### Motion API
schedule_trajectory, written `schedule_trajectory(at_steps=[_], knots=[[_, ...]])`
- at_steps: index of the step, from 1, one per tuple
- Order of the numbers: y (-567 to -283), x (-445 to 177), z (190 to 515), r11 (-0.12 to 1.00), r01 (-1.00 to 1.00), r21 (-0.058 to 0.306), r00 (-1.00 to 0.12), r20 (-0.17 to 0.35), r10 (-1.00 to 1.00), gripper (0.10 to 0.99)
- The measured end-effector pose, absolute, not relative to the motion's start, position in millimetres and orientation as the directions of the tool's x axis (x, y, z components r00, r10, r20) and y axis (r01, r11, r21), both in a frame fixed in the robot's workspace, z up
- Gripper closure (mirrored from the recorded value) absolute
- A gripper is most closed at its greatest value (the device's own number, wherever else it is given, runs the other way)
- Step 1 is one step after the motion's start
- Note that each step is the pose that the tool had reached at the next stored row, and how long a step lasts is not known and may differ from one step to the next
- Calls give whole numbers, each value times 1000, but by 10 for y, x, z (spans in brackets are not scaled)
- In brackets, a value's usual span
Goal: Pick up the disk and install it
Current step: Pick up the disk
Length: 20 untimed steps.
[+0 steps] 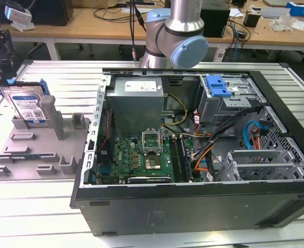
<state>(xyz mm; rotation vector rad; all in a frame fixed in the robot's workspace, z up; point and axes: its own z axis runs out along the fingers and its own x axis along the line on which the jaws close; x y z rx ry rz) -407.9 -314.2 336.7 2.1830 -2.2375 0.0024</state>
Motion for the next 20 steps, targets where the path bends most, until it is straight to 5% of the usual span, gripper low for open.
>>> schedule_trajectory(at_steps=[20], knots=[[-3105,-4086,3165,25,-1000,10,-24,12,-1000,604]])
